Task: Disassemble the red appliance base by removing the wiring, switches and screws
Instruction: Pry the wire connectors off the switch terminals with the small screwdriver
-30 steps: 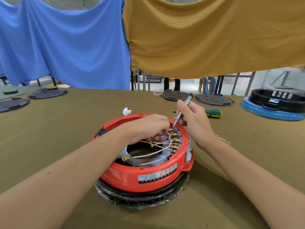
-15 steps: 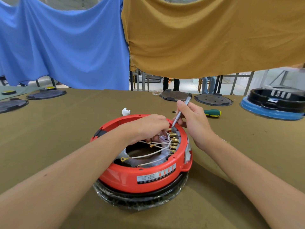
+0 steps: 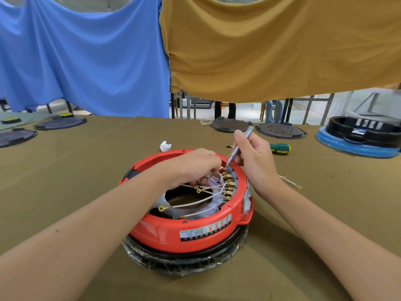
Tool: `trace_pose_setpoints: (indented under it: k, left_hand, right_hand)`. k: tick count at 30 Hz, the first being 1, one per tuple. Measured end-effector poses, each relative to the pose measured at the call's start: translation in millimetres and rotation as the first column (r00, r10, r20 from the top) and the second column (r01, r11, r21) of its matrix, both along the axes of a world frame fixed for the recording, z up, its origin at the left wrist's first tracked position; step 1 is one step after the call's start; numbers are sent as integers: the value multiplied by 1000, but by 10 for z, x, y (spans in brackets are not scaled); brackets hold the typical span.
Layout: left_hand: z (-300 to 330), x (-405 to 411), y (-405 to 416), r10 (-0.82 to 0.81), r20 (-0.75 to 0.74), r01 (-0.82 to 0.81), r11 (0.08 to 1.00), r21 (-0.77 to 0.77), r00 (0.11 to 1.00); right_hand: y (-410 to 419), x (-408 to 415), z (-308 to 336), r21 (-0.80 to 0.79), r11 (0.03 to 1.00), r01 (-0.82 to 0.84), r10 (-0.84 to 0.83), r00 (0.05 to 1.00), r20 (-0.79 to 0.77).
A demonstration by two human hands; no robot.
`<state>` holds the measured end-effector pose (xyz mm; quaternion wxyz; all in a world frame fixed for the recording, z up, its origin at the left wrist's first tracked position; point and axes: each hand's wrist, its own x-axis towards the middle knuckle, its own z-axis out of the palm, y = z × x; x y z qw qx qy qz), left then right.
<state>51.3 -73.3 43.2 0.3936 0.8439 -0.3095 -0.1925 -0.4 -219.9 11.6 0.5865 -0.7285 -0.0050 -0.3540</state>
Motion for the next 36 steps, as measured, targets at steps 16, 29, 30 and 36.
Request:
trace_pose_setpoints:
  k: [16, 29, 30, 36]
  left_hand:
    - [16, 5, 123, -156, 189, 167, 985, -40, 969]
    - [146, -127, 60, -198, 352, 193, 980, 51, 915]
    - [117, -129, 60, -184, 347, 187, 982, 26, 920]
    - [-23, -121, 91, -138, 313, 161, 986, -49, 940]
  right_hand:
    - [-51, -60, 158, -36, 999, 4, -2, 999, 43]
    - [114, -407, 97, -207, 962, 177, -156, 981, 110]
    - [109, -414, 92, -216, 959, 182, -161, 981, 111]
    - [107, -415, 77, -285, 937, 200, -176, 978, 107]
